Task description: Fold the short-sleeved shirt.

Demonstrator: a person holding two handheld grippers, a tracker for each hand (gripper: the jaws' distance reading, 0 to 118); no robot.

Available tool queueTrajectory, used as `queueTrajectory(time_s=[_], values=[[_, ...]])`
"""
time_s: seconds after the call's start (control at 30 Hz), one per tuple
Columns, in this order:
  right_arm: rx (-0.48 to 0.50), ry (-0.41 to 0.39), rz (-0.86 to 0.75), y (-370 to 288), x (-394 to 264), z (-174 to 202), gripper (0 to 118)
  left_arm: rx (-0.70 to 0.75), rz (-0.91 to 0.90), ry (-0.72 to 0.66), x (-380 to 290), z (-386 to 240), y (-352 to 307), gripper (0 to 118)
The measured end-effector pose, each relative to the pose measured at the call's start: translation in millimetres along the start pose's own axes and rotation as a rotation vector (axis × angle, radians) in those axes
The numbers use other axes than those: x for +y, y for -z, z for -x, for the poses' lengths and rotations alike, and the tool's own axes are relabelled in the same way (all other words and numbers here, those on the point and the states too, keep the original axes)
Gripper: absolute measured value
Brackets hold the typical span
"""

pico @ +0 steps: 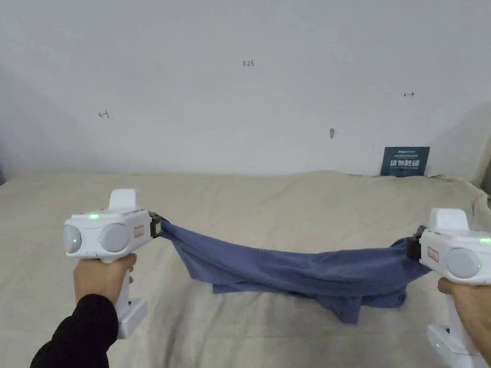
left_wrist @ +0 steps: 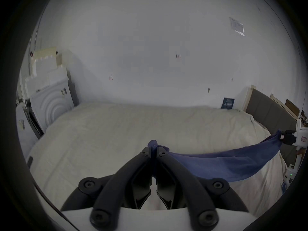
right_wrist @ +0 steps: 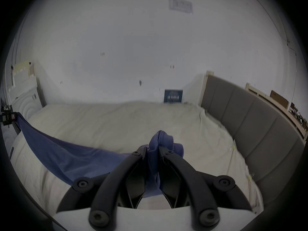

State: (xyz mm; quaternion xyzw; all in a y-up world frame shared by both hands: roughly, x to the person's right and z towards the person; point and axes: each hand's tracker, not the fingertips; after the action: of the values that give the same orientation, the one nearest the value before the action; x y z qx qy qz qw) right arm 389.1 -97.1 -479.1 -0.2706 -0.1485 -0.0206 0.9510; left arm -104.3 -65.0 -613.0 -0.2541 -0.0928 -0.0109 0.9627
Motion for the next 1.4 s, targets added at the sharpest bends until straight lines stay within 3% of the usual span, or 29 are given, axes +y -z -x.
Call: queueTrajectory(time_s=[0.3,0.53,0.6,0.77,1.07,1.4], values=[[0.02,0.006,0.129,-40.3,-112.7,-5.4,12,0.014,0.152,-0.011,-133.1,17.7,-19.9,1],[0.023,0.009,0.135,-100.1,-171.3,-2.1,11,0.024,0.211,-0.007,-205.9,23.5,-71.8,1],[0.028,0.007,0.135,-118.2,-183.6,-1.5,6,0.022,0.211,-0.023,-217.9,27.7,-91.3,1],[0.049,0.037,0.136,-180.6,-202.8,12.5,6,0.015,0.217,-0.048,-245.1,40.2,-139.3,1],[0.05,0.07,0.127,-235.7,-245.7,-5.4,5,0.011,0.223,-0.045,-275.0,57.0,-210.4,1],[0.028,0.062,0.267,-240.1,-303.7,-14.6,5,0.048,0.324,-0.077,-316.2,65.1,-229.3,1]])
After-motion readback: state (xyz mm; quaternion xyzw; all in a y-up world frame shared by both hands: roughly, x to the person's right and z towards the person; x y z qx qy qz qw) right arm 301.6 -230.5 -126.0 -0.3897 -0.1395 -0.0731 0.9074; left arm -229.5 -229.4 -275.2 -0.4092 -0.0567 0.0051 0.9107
